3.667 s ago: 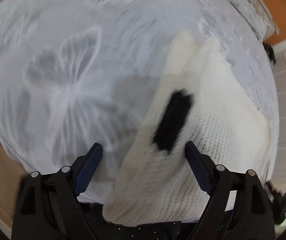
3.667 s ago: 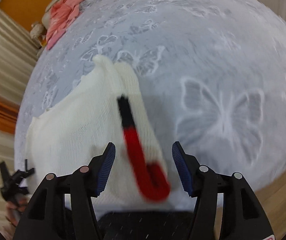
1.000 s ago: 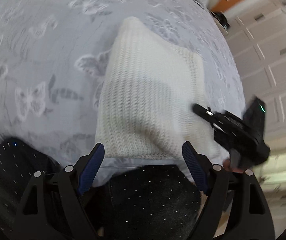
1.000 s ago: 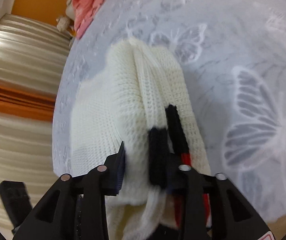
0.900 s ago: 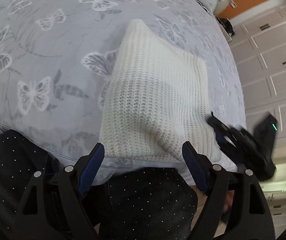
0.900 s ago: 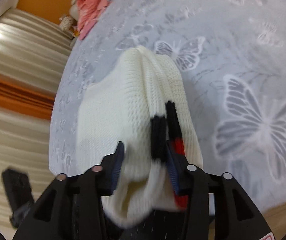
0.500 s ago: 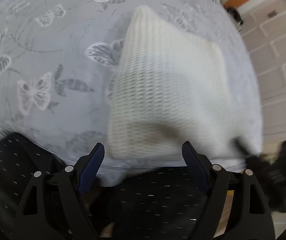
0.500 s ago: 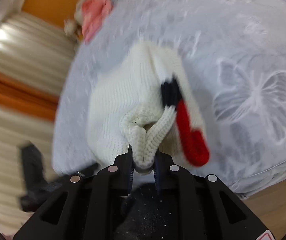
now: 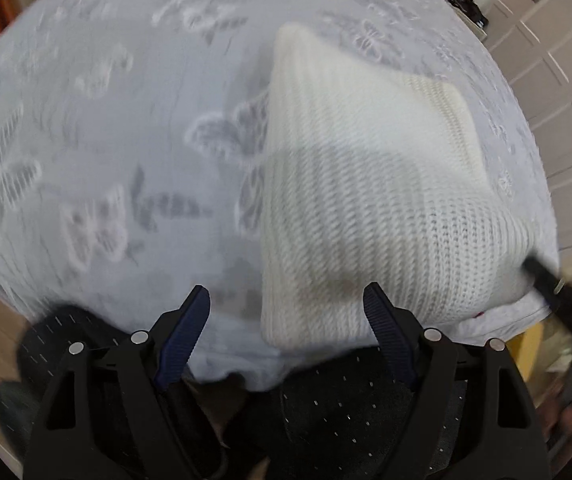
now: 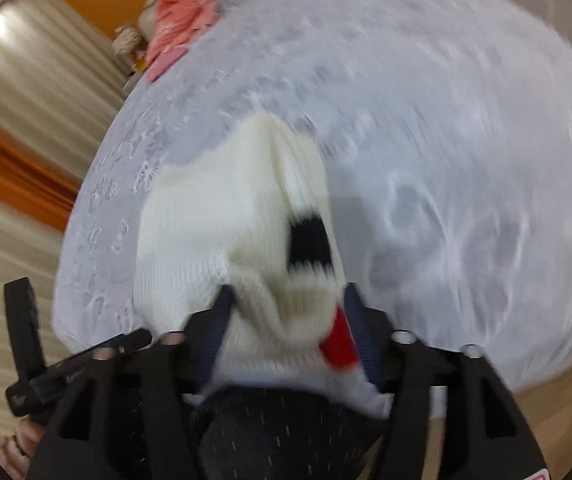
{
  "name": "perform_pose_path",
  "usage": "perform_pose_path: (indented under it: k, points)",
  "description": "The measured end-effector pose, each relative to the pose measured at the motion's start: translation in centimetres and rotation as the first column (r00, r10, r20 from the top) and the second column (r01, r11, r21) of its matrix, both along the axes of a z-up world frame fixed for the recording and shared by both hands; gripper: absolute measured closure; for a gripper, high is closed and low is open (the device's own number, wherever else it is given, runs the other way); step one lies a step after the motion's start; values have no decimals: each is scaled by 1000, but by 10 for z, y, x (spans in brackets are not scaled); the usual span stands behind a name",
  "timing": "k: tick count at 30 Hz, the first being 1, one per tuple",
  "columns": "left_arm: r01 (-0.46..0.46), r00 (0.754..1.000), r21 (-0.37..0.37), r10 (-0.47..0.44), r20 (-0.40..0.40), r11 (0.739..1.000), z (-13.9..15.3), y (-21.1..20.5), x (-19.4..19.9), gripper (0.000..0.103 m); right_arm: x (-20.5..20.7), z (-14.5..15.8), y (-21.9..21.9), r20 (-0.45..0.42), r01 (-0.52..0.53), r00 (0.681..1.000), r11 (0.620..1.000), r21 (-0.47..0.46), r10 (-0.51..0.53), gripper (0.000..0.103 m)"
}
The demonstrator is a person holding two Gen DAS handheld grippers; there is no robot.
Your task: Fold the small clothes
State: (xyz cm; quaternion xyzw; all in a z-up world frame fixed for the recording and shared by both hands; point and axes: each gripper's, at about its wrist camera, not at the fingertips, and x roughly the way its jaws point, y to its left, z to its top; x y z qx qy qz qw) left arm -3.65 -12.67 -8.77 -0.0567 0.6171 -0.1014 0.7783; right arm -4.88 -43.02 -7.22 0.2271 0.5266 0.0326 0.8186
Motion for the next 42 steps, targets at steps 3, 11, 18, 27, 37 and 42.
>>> perform_pose_path:
  k: [3, 11, 18, 27, 37, 42]
  points:
    - [53, 996, 69, -58, 67, 996, 9, -11, 2, 26, 43, 2, 19, 18, -85, 996, 996, -36, 86, 41]
    - [117, 986, 136, -132, 103, 984, 17, -28, 6, 26, 95, -23, 24, -44, -48, 998, 999, 4, 48, 41]
    - [109, 990, 134, -119, 69, 985, 7, -23, 5, 26, 117, -40, 37, -90, -107, 990, 994, 2, 106, 87]
    - [66, 997, 109, -70, 28, 992, -4, -7, 10, 25, 110, -56, -2, -86, -9, 996, 994, 109, 19, 78]
    - [8, 981, -150, -36, -189, 989, -28, 3, -11, 16, -18, -29, 0, -35, 29, 999, 975, 220, -22, 56]
    - [-169, 938, -296, 60, -342, 940, -71, 11, -10, 95, -25, -55, 11, -84, 57, 996, 967, 247, -38, 90]
